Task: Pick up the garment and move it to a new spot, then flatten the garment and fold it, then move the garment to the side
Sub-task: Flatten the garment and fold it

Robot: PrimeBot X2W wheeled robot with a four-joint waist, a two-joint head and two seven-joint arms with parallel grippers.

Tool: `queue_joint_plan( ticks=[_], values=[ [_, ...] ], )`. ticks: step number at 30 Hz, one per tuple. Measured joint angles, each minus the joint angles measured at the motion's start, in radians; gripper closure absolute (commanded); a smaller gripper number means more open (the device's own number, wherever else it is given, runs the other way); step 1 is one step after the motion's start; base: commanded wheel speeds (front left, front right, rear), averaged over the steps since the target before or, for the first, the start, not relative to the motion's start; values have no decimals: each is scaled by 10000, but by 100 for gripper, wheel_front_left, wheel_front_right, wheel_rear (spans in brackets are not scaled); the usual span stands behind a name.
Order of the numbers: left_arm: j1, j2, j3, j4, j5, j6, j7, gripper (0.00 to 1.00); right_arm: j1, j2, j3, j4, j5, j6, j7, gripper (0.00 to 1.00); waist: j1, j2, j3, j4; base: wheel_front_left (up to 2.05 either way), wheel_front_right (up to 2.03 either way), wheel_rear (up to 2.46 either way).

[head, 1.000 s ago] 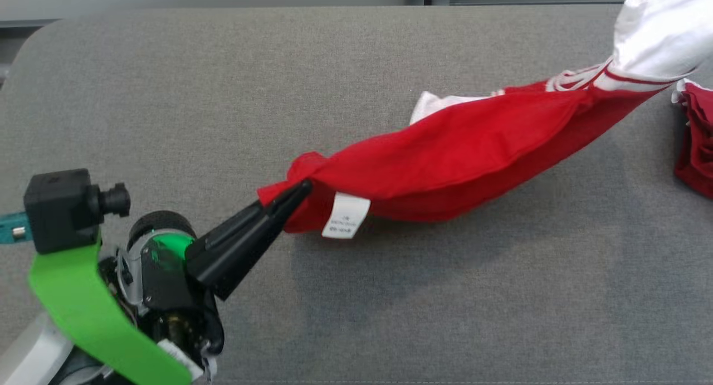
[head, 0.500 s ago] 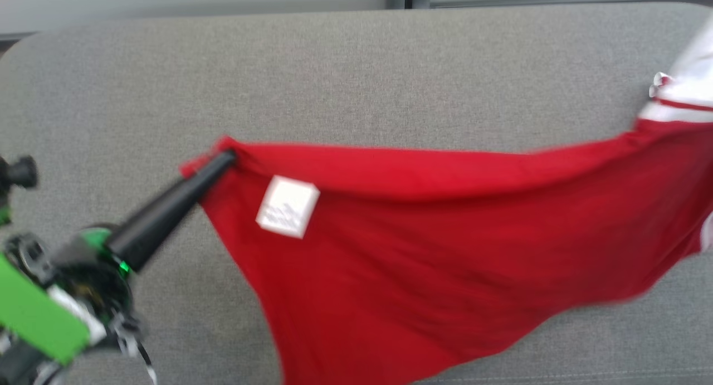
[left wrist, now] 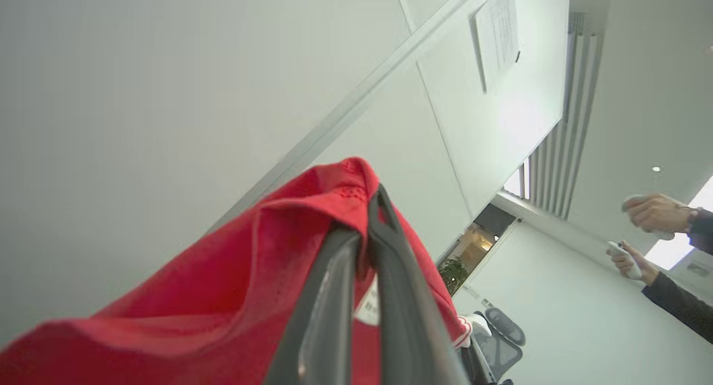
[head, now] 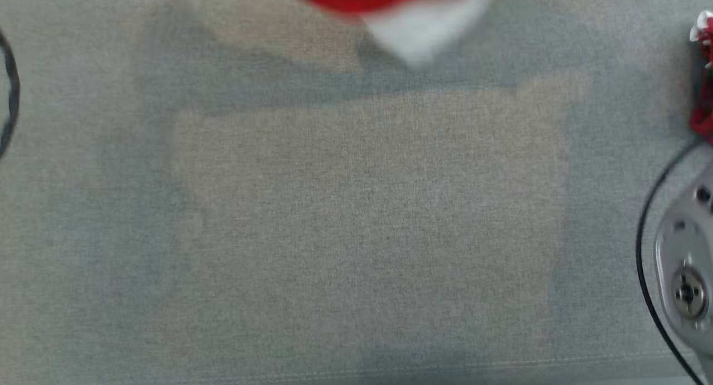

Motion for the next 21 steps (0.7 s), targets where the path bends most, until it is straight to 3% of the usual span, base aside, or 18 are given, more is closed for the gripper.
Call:
queue_joint_plan(
  ticks=[1,3,6,9,15,18,21],
  values=[
    [-1347,-713,2,-123,100,-31,-416,100,-1290,416,63,-15,-215,0,-240,100,0,0,275,-45,0,0,0],
    [-1934,-594,-453,-61,777,-71,-426,100,-2104,600,307,-58,-397,4,-270,100,0,0,545,-97,0,0,0],
    [-1707,-182,-1097,280,1674,-79,-397,100,-2013,518,1001,-42,-424,4,-230,100,0,0,965,-200,0,0,0],
    [-585,-274,-1879,993,1965,-90,-412,100,-642,249,968,-13,-355,4,-107,100,0,0,1379,-320,0,0,0],
    [2927,-1051,-2408,3191,1988,-713,-1290,100,3952,313,270,830,399,-2,-502,100,2,0,2084,-451,0,0,0],
    [3563,-1350,-2163,3662,1789,-1166,-1770,100,5137,376,150,1007,591,4,-786,100,1,0,2214,-462,0,0,0],
    [3602,-1446,-2104,3937,1551,-1666,-1931,100,5541,401,69,963,794,236,-1045,100,0,0,2122,-453,0,0,0]
  ],
)
